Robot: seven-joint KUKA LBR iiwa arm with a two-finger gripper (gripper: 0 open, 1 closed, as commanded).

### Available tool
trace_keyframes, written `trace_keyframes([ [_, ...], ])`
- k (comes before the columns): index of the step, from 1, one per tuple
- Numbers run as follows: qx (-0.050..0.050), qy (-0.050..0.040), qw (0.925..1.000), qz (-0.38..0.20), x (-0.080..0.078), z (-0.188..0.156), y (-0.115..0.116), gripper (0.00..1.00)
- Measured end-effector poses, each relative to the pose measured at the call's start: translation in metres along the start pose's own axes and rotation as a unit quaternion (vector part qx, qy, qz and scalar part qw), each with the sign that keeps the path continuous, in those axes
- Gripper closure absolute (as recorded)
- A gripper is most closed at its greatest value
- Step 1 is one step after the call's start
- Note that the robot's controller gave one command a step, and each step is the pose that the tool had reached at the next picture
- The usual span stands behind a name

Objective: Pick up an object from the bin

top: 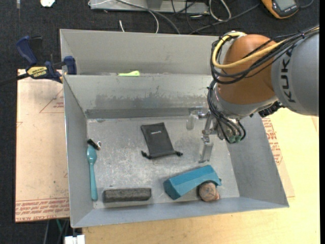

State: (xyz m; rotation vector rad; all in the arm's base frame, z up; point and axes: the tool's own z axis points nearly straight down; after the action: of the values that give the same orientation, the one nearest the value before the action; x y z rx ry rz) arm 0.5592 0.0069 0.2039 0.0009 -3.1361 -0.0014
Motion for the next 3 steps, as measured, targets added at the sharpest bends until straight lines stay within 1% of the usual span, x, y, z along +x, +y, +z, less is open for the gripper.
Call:
trace_keyframes([
  [1, 0.0, -0.0034, 1.0, 0.0, -0.002, -0.003, 0.0, 0.0],
  [2, 0.0, -0.0062, 1.0, -0.002, 0.003, 0.059, 0.005, 0.0],
  [3, -0.001, -0.0148, 0.9998, 0.015, 0.012, 0.127, 0.019, 0.0],
])
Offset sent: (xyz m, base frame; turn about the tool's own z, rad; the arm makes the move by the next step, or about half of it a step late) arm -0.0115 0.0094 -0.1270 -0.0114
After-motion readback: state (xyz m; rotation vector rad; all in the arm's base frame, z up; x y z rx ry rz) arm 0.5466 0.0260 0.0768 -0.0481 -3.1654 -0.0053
